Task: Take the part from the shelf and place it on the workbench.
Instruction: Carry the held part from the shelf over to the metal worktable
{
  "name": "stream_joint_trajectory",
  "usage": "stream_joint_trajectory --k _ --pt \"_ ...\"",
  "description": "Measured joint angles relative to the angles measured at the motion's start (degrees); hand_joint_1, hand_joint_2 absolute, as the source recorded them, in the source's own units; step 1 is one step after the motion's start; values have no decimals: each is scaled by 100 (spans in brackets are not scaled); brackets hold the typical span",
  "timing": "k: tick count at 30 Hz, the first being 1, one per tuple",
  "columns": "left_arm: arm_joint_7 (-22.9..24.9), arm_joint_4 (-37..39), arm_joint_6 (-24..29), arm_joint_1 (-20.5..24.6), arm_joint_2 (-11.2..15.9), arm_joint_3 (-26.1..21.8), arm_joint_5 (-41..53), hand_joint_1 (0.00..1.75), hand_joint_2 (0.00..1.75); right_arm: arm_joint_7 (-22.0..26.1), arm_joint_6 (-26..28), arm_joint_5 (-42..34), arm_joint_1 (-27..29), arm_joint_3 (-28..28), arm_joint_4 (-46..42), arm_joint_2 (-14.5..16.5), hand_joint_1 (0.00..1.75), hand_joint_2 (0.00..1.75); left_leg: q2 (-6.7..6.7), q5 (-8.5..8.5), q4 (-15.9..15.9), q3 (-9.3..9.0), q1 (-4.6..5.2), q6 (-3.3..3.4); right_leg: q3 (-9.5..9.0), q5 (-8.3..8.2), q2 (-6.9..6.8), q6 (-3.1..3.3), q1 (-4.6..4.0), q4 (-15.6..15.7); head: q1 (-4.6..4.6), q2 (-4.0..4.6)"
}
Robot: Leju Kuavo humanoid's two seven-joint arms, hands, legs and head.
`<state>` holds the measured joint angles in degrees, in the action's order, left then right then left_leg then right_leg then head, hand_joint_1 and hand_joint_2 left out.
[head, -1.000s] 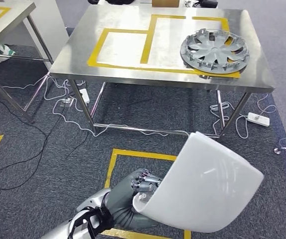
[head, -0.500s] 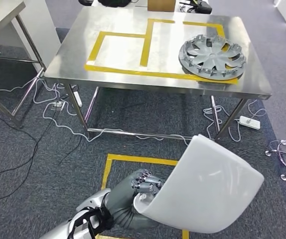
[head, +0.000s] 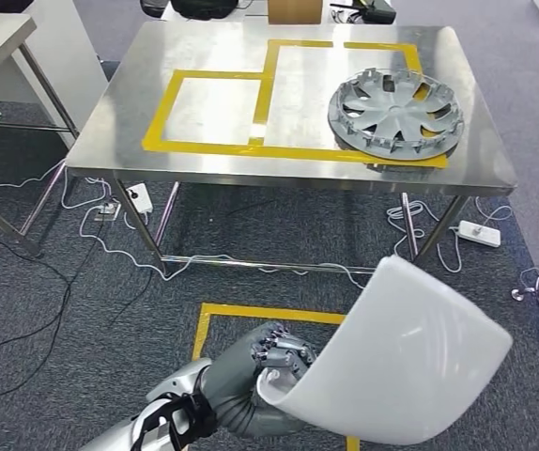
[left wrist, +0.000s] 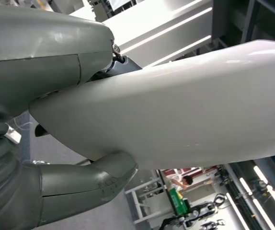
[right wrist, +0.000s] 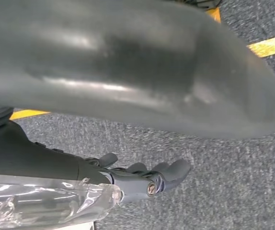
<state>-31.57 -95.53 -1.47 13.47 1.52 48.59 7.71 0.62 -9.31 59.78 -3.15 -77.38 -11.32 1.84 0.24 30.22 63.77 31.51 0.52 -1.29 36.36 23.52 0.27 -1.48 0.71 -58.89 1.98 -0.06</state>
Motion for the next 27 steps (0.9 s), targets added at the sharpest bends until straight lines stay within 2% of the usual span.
stream_joint_trajectory --k 1,3,4,5,6,8,9,10,11,13,14,15,16,18,19,20,21,22,23,24,25,26,27 --pt "0 1 1 0 4 3 1 175 175 1 -1 1 0 1 0 0 0 0 -3 91 366 242 -5 -30 -46 36 6 20 3 13 -11 1" --pt "1 4 1 -7 16 10 1 175 175 0 -1 2 7 3 0 0 0 0 -3 415 931 704 -14 -60 -146 124 21 39 7 21 -23 2" --pt "1 6 1 -11 21 13 1 175 175 -1 -1 2 13 3 0 0 0 0 -3 503 1015 845 -14 -59 -213 176 34 42 7 22 -28 2" --pt "1 6 1 -13 26 16 1 175 175 -1 -1 2 15 3 0 0 0 0 -3 462 942 908 -13 -49 -291 231 50 40 6 22 -30 2" --pt "1 6 1 -14 27 18 1 175 175 -1 -1 2 15 3 0 0 0 0 -4 274 718 897 -11 -27 -379 290 66 33 4 23 -32 2" --pt "1 7 4 -13 32 20 1 175 175 -2 -1 2 11 4 0 2 0 0 -4 -340 10 768 1 34 -512 407 97 0 -6 23 -44 2" --pt "1 7 8 -15 33 21 3 175 175 -6 0 3 5 5 0 3 0 0 -8 -561 -288 710 7 58 -556 469 110 -26 -16 28 -51 2" --pt "1 7 11 -18 34 22 6 175 175 -9 1 5 2 6 0 4 0 0 -13 -680 -498 674 13 77 -589 524 120 -54 -25 49 -58 2" --pt "0 7 15 -18 33 23 9 175 175 -13 1 7 -3 7 0 5 0 0 -20 -684 -619 651 14 92 -641 543 127 -91 -36 54 -65 2" --pt "0 7 23 -17 24 25 14 175 175 -17 3 13 -3 7 -1 6 0 0 -28 -696 -671 533 -4 148 -747 586 114 -161 -35 48 -63 2" --pt "-1 7 26 -13 19 25 15 175 175 -17 3 15 -9 8 -2 7 0 0 -26 -686 -681 455 -14 186 -740 607 92 -196 -34 -78 -56 2" --pt "-1 7 30 -12 14 25 15 175 175 -17 4 17 -19 9 -2 7 0 0 -20 -661 -679 376 -22 220 -634 675 71 -223 -32 -315 -48 2" --pt "-1 7 32 -14 12 26 16 175 175 -17 4 17 -27 10 -2 7 0 0 -14 -617 -681 311 -21 244 -435 764 49 -245 -30 -664 -43 2" --pt "-1 8 34 -19 12 27 16 175 175 -18 4 18 -21 11 -2 8 0 0 -13 -509 -680 195 -21 271 75 1035 34 -278 -25 -1377 -33 2" --pt "-1 8 36 -24 13 28 16 175 175 -19 4 18 -9 11 -2 8 0 0 -20 -447 -680 127 -22 272 261 1143 33 -291 -20 -1541 -31 2" --pt "-1 8 38 -27 13 28 16 175 175 -19 4 19 1 11 -2 9 0 0 -27 -381 -680 46 -24 268 359 1167 32 -298 -15 -1518 -26 2" --pt "-1 8 41 -27 13 28 17 175 175 -19 4 19 6 11 -2 9 0 0 -33 -307 -680 -52 -28 256 371 1054 28 -302 -9 -1309 -25 2" --pt "-1 8 44 -27 12 28 17 175 175 -19 4 19 9 12 -2 9 0 0 -34 -230 -682 -148 -32 236 317 793 17 -304 -4 -970 -23 2" --pt "-1 8 46 -25 14 28 18 175 175 -19 4 19 16 12 -2 10 0 0 -34 -147 -674 -243 -25 210 262 419 -10 -301 0 -579 -15 2" --pt "-1 8 49 -27 15 28 20 175 175 -19 4 19 18 13 -1 12 0 0 -34 -77 -683 -310 -14 182 207 142 -37 -270 2 -277 -6 2" --pt "-1 8 52 -28 16 29 23 175 175 -19 4 19 21 14 -1 15 0 0 -34 -22 -706 -354 -1 151 172 -66 -57 -230 -1 -90 -3 2" --pt "-1 7 56 -29 16 31 26 175 175 -19 4 20 22 14 0 19 0 0 -35 3 -716 -390 12 118 159 -145 -69 -181 -4 -9 0 2" --pt "-1 4 60 -30 14 33 28 175 175 -19 3 20 18 14 0 20 0 0 -35 1 -734 -410 15 89 131 -97 -58 -128 -5 -13 -7 2"
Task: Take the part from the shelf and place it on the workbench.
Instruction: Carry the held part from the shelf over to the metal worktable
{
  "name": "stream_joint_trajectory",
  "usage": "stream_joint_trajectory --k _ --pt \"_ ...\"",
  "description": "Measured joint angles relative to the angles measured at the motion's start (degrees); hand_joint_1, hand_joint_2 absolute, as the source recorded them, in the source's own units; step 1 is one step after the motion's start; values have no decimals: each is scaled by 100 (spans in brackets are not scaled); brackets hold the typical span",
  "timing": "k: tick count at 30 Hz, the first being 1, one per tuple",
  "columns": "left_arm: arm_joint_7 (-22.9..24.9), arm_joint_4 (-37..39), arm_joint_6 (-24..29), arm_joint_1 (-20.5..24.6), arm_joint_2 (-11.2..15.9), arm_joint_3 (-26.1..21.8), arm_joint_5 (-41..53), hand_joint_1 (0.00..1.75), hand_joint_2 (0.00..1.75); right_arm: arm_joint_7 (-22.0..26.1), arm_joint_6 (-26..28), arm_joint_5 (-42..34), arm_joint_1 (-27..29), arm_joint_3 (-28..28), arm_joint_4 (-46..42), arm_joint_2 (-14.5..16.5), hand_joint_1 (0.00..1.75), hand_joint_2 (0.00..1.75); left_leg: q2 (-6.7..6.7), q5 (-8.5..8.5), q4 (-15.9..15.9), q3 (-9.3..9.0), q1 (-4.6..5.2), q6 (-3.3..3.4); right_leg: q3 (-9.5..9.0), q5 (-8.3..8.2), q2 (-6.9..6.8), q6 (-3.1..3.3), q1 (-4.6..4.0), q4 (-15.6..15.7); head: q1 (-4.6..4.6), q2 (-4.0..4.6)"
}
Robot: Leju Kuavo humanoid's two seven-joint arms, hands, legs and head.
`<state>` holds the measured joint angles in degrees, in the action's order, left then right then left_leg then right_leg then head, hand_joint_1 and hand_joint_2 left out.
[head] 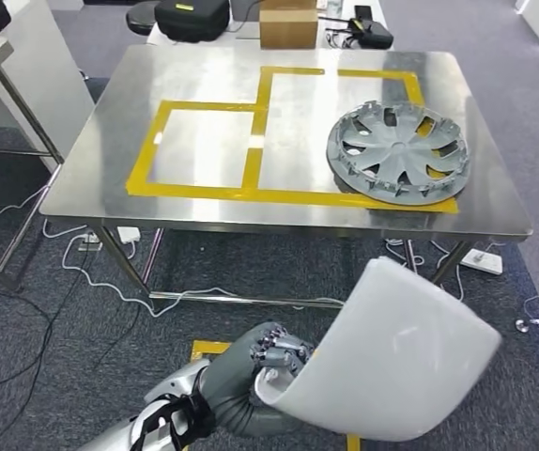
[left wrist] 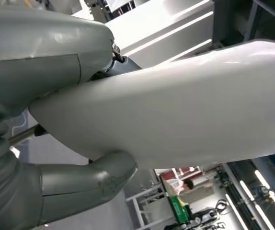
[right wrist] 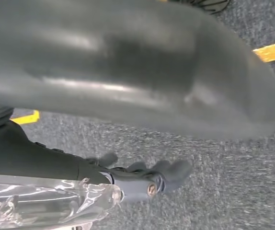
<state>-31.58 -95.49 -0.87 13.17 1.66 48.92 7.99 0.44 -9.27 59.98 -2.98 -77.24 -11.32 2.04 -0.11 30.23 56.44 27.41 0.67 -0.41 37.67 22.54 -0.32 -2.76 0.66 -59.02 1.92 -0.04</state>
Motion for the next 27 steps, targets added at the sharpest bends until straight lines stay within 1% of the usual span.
stream_joint_trajectory --k 1,2,3,4,5,6,7,8,9,10,11,12,13,14,15,17,18,19,20,21,22,23,24,25,26,27 --pt "0 -5 3 5 -3 1 1 175 175 2 0 0 0 -1 -1 2 0 0 1 -23 55 1 -1 -32 -38 -3 16 31 7 15 -8 0" --pt "-1 -10 4 12 -4 2 2 175 175 3 1 0 -1 -1 -1 1 0 0 2 -69 207 58 -1 -62 -83 25 27 60 19 32 -12 0" --pt "-3 -16 4 17 -4 2 2 175 175 5 1 -1 -4 -1 -2 1 0 0 3 -88 461 202 -4 -91 -139 59 38 87 28 44 -18 0" --pt "-4 -20 4 19 -1 2 2 175 175 7 1 -1 -7 -1 -2 0 0 0 4 -43 813 425 -8 -119 -200 105 44 110 36 55 -21 0" --pt "-6 -22 4 16 5 2 2 175 175 8 2 -1 -8 -1 -2 -1 0 0 4 86 1178 685 -11 -139 -254 157 45 129 36 60 -24 0" --pt "-7 -23 4 10 13 3 2 175 175 9 2 -1 -8 -1 -2 0 0 0 4 283 1486 942 -14 -150 -312 212 49 142 35 62 -25 0" --pt "-7 -24 4 4 23 3 3 175 175 9 3 -1 -6 -1 -2 1 0 0 4 467 1670 1143 -14 -150 -376 269 57 148 33 62 -25 0" --pt "-7 -24 4 0 32 4 3 175 175 9 3 -1 -4 -1 -2 1 0 0 4 557 1701 1266 -14 -142 -450 327 68 151 31 62 -25 0" --pt "-8 -25 4 -2 38 4 3 175 175 9 4 -1 -4 -1 -2 2 0 0 4 501 1573 1304 -12 -126 -535 388 79 148 28 63 -26 0" --pt "-8 -25 5 -2 42 4 4 175 175 9 5 -1 -5 -1 -2 1 0 0 4 286 1305 1266 -10 -99 -626 453 89 141 25 65 -26 0" --pt "-8 -25 5 -2 44 4 4 175 175 9 6 -1 -4 -1 -2 1 0 0 5 -55 953 1185 -5 -62 -700 518 96 130 22 71 -25 0" --pt "-9 -25 7 -1 45 4 4 175 175 9 7 -1 -8 -1 -2 1 0 0 5 -359 594 1110 3 -31 -769 586 106 110 11 65 -29 0" --pt "-9 -26 8 -5 47 4 4 175 175 7 7 -1 -13 -2 -2 1 0 0 4 -565 333 1050 9 -10 -816 659 115 85 1 80 -27 0" --pt "-9 -29 10 -8 48 5 5 175 175 5 7 -1 -18 -2 -2 2 0 0 -4 -660 162 1013 11 6 -877 698 123 51 -8 83 -32 0" --pt "-9 -32 13 -9 47 5 5 175 175 5 8 0 -24 -2 -2 3 0 0 -15 -633 83 986 13 11 -941 704 127 11 -18 92 -32 0" --pt "-14 -46 19 -11 38 5 5 175 175 7 10 2 -30 -3 -2 0 0 0 -31 -641 32 860 -8 60 -1049 718 114 -63 -15 84 -18 -1" --pt "-16 -52 21 -10 34 5 5 175 175 9 11 2 -39 -2 -2 -1 0 0 -26 -646 27 783 -15 93 -1017 754 102 -93 -14 -28 3 -1" --pt "-17 -58 23 -12 30 5 6 175 175 10 11 2 -51 -1 -2 -3 0 0 -18 -645 27 710 -23 127 -908 839 93 -113 -12 -268 18 -1" --pt "-17 -60 23 -15 31 5 7 175 175 11 11 2 -59 0 -2 -3 0 0 -10 -610 28 655 -23 153 -711 951 85 -129 -12 -622 33 0" --pt "-17 -60 24 -17 31 5 8 175 175 10 11 2 -61 1 -2 -3 0 0 -7 -567 28 610 -23 169 -449 1104 82 -136 -12 -1012 38 0" --pt "-17 -60 25 -20 32 6 8 175 175 10 11 2 -52 1 -2 -3 0 0 -11 -522 29 565 -23 177 -197 1266 82 -139 -12 -1324 39 0" --pt "-17 -60 25 -25 34 6 7 175 175 9 11 3 -39 0 -2 -3 0 0 -18 -467 29 510 -24 180 -12 1380 82 -143 -12 -1476 43 0" --pt "-17 -60 26 -29 35 6 8 175 175 9 11 3 -29 -1 -2 -3 0 0 -26 -408 29 440 -24 176 77 1387 81 -143 -11 -1425 45 1" --pt "-17 -60 29 -32 34 6 8 175 175 9 13 3 -23 -1 -2 -3 0 0 -32 -349 30 361 -25 167 77 1270 80 -144 -11 -1202 49 1" --pt "-17 -60 33 -33 34 6 9 175 175 9 15 3 -20 -1 -2 -3 0 0 -33 -285 29 282 -26 150 9 1005 74 -142 -11 -850 50 1" --pt "-17 -60 38 -33 35 6 10 175 175 9 17 2 -14 0 -2 -2 0 0 -33 -219 31 203 -19 127 -69 652 56 -132 -12 -481 51 2"
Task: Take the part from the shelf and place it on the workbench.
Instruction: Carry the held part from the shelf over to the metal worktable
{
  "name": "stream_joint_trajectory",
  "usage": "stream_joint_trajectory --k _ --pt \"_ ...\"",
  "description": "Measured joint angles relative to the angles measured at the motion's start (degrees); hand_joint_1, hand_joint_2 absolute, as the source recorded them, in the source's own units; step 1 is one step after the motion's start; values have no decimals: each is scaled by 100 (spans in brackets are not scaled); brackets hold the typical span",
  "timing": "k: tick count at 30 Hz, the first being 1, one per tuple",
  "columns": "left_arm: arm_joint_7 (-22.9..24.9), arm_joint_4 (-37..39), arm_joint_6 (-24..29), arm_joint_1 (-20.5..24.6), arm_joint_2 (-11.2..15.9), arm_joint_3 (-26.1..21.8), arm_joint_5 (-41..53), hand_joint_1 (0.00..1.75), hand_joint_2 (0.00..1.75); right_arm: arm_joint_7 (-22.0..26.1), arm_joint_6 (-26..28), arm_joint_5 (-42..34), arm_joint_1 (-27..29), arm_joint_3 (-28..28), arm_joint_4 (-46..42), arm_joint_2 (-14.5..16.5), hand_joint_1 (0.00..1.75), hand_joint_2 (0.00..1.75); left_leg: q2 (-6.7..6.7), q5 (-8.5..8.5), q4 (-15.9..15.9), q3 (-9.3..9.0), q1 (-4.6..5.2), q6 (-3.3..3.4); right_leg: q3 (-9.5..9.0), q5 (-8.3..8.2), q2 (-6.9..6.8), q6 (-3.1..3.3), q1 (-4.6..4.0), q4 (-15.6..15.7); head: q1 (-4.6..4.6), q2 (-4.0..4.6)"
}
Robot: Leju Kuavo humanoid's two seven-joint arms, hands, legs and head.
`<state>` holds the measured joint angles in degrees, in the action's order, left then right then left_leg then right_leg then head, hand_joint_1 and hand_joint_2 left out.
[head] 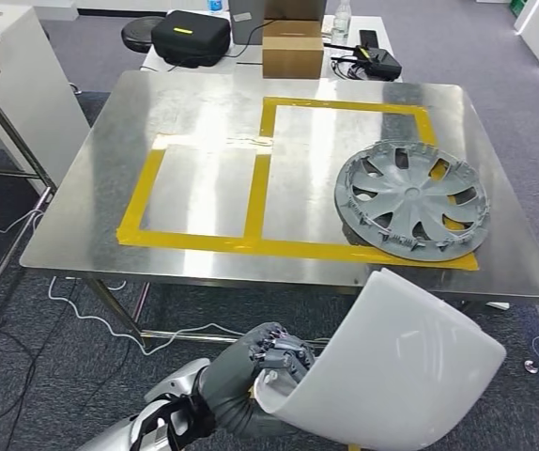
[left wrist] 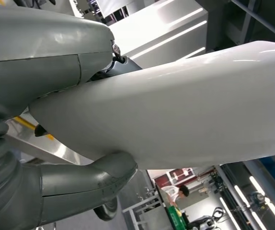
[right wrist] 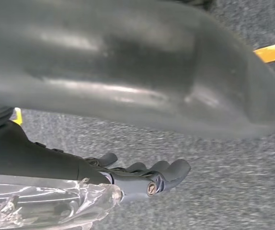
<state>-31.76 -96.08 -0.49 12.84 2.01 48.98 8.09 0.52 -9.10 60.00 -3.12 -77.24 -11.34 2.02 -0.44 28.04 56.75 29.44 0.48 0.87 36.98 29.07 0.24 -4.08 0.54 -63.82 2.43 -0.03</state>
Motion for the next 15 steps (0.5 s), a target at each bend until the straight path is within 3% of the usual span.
stream_joint_trajectory --k 2,3,6,8,10,12,13,14,15 --pt "-2 -4 14 -6 5 0 5 175 175 -4 6 -1 9 1 0 2 0 0 -3 101 -28 -96 20 -55 -114 -434 -36 66 -9 456 -5 1" --pt "-4 -12 21 -9 8 1 8 175 175 -7 8 -2 13 1 0 3 0 0 -6 117 -33 -128 31 -89 -130 -504 -46 114 -15 524 -7 1" --pt "-32 -56 62 -11 14 -12 4 175 175 -8 16 -1 12 -2 0 3 0 0 -6 96 116 -122 34 -177 -245 -480 -14 230 4 556 -16 -1" --pt "-58 -84 87 -11 26 -62 -33 175 175 -14 22 1 7 -2 0 2 0 0 -2 145 637 182 25 -231 -332 -442 -2 281 15 568 -38 -2" --pt "-80 -92 98 -34 49 -127 -88 175 175 -31 28 7 10 -1 0 2 0 0 -2 438 1339 715 17 -275 -384 -384 -1 312 14 570 -53 -1" --pt "-103 -92 92 -75 75 -174 -132 175 175 -46 33 14 21 -1 0 2 0 0 -2 718 1649 1096 16 -282 -453 -310 8 319 12 569 -53 -1" --pt "-122 -93 90 -93 87 -195 -144 175 175 -51 34 19 23 -2 0 2 0 0 -1 658 1557 1150 16 -271 -504 -269 15 316 11 569 -54 -1" --pt "-142 -98 97 -107 97 -218 -140 175 175 -59 36 24 22 -2 0 2 0 0 -1 449 1319 1118 17 -253 -561 -227 23 311 9 570 -54 0" --pt "-166 -108 115 -117 109 -246 -123 175 175 -68 38 31 21 -2 0 2 0 0 -1 130 969 1019 18 -230 -612 -184 29 300 8 572 -54 0"
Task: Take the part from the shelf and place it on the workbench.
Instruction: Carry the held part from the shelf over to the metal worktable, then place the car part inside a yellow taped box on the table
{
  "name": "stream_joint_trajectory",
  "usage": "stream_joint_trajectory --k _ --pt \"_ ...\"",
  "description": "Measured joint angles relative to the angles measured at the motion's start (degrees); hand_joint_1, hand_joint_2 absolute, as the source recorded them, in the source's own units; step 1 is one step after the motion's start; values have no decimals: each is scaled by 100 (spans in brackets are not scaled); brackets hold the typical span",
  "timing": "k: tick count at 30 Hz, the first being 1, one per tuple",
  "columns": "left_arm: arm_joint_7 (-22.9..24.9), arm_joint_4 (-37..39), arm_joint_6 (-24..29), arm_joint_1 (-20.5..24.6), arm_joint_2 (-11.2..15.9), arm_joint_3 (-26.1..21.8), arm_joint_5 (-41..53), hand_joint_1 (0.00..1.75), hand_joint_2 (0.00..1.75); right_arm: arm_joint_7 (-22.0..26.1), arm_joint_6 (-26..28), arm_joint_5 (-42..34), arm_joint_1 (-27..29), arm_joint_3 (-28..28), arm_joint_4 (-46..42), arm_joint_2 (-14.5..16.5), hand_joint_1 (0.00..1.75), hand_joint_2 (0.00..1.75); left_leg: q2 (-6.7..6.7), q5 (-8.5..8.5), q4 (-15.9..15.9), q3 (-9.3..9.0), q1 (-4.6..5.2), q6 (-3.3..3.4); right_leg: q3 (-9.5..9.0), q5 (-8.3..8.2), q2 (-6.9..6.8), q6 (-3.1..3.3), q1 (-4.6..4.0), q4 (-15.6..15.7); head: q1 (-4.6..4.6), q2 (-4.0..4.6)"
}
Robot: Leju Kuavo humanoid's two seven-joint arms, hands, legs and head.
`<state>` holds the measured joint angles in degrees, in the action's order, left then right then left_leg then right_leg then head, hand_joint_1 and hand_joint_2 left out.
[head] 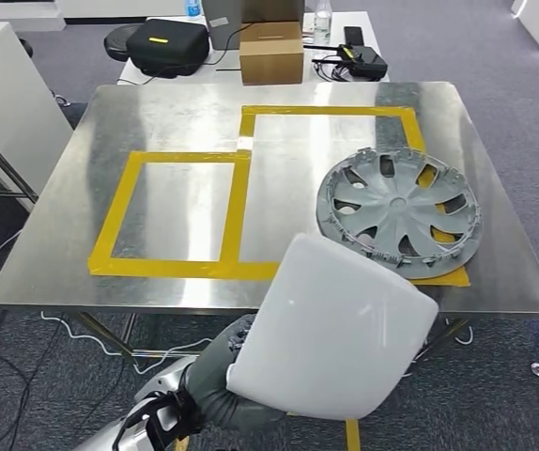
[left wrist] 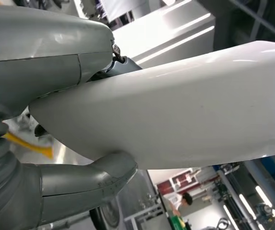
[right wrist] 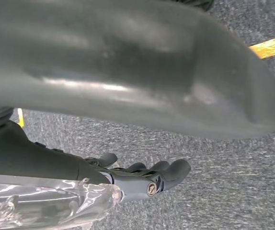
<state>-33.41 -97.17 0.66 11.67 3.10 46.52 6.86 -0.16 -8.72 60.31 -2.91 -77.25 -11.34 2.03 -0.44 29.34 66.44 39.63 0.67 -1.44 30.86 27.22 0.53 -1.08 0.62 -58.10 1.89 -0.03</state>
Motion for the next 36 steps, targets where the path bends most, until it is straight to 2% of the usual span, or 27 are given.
stream_joint_trajectory --k 1,2,3,6,7,8,9,11,12,13,14,16,17,18,21,23,24,26,27,28,29,30,31,32,33,34,36 --pt "-27 -14 25 -10 15 -33 26 175 175 -11 2 8 -2 0 0 -1 0 0 2 -282 -380 -103 3 24 -51 48 7 -19 -9 -10 -3 0" --pt "-52 -31 52 -24 29 -65 62 175 175 -20 7 14 -3 1 0 -1 0 0 5 -456 -653 -184 5 44 -80 94 13 -43 -18 -16 -6 -1" --pt "-75 -52 78 -43 45 -104 104 175 175 -26 10 20 -2 1 0 -2 0 0 6 -556 -823 -235 9 62 -93 144 18 -75 -27 -17 -10 -1" --pt "-140 -131 183 -99 96 -220 312 175 175 -29 13 37 -6 1 0 -8 0 0 5 -633 -874 -278 -2 135 -134 263 16 -180 -34 -19 -16 -1" --pt "-159 -157 227 -108 115 -257 393 175 175 -26 11 43 -8 1 0 -10 0 0 7 -649 -883 -303 -16 171 -120 332 9 -212 -33 -104 -6 -1" --pt "-175 -177 262 -116 132 -290 461 175 175 -22 10 49 -10 1 -1 -15 0 0 9 -647 -892 -330 -31 204 -40 454 2 -243 -30 -302 2 -1" --pt "-189 -191 286 -124 149 -317 506 175 175 -19 9 52 -8 1 -1 -20 0 0 10 -632 -896 -351 -38 230 118 615 -4 -268 -24 -617 10 -1" --pt "-208 -202 332 -152 181 -356 591 175 175 -16 7 58 -5 1 -1 -28 0 0 9 -588 -894 -372 -38 259 559 915 -7 -303 -19 -1354 21 0" --pt "-210 -202 373 -171 199 -375 669 175 175 -12 1 63 -2 1 -1 -28 0 0 4 -565 -892 -385 -38 261 730 933 -7 -310 -18 -1572 21 -1" --pt "-206 -202 435 -187 218 -399 781 175 175 -4 -6 71 -2 1 0 -30 0 0 -2 -541 -891 -406 -37 259 812 842 -7 -312 -17 -1604 22 -1" --pt "-185 -202 530 -196 243 -431 939 175 175 7 -16 86 -2 3 0 -33 0 0 -7 -513 -890 -441 -38 251 784 629 -7 -308 -15 -1406 22 -1" --pt "-85 -185 800 -193 317 -529 1373 175 175 33 -42 126 -8 16 0 -47 0 0 -14 -450 -888 -530 -30 211 499 121 -8 -294 -15 -629 21 -1" --pt "-10 -158 965 -179 370 -594 1639 175 175 45 -55 149 -12 28 0 -54 0 0 -17 -423 -885 -563 -20 184 361 -47 -6 -268 -17 -299 19 -1" --pt "71 -112 1135 -158 428 -666 1921 175 175 54 -66 170 -14 41 0 -60 0 0 -19 -407 -885 -582 -10 157 280 -117 -3 -239 -22 -115 15 -1" --pt "301 137 1602 -76 615 -929 2698 175 175 70 -89 233 -14 76 0 -74 0 0 -22 -399 -917 -600 -8 72 249 -121 7 -121 -29 -52 13 -1" --pt "379 305 1788 -22 727 -1106 2956 175 175 80 -99 254 -19 93 0 -86 0 0 -19 -259 -738 -516 -13 0 232 -129 8 -49 -4 -27 -8 0" --pt "392 371 1829 2 772 -1171 3004 175 175 83 -102 257 -22 101 0 -91 0 0 -18 -110 -475 -383 -19 -32 224 -127 5 -23 7 -18 -22 0" --pt "401 481 1857 28 831 -1251 3044 175 175 86 -105 259 -26 121 0 -97 0 0 -16 220 284 21 -31 -71 222 -110 -2 8 8 -17 -43 0" --pt "404 531 1858 28 850 -1271 3054 175 175 86 -105 260 -26 131 0 -98 0 0 -16 304 583 192 -35 -79 219 -102 -4 15 8 -18 -43 1" --pt "415 578 1864 25 870 -1291 3075 175 175 86 -105 262 -25 137 0 -99 0 0 -16 282 713 286 -36 -81 210 -92 -4 17 7 -18 -43 1" --pt "448 613 1880 26 889 -1307 3118 175 175 86 -105 265 -25 140 0 -100 0 0 -15 161 650 281 -38 -77 194 -79 -2 13 8 -19 -44 1" --pt "519 645 1912 31 912 -1322 3212 175 175 86 -105 269 -24 142 0 -101 0 0 -15 -39 399 177 -39 -71 169 -62 0 3 10 -19 -44 1" --pt "642 687 1973 42 941 -1343 3378 175 175 85 -107 282 -24 144 0 -101 0 0 -10 -277 26 3 -44 -65 140 -39 4 -15 10 -19 -44 1" --pt "784 743 2049 66 964 -1363 3573 175 175 85 -109 298 -26 148 0 -106 0 0 -6 -437 -334 -177 -46 -64 118 -12 9 -41 0 -26 -45 1" --pt "942 843 2143 99 997 -1395 3805 175 175 83 -115 319 -31 157 0 -112 0 0 -6 -525 -626 -320 -49 -46 110 9 14 -70 -11 -32 -44 0" --pt "1081 973 2245 136 1027 -1435 4019 175 175 79 -120 343 -35 167 0 -121 0 0 -5 -542 -798 -402 -48 -24 109 24 19 -98 -24 -31 -44 -1" --pt "1290 1318 2451 226 1100 -1543 4397 175 175 71 -132 380 -41 186 0 -136 0 0 -11 -493 -877 -430 -49 49 109 37 24 -144 -32 -13 -41 -2"
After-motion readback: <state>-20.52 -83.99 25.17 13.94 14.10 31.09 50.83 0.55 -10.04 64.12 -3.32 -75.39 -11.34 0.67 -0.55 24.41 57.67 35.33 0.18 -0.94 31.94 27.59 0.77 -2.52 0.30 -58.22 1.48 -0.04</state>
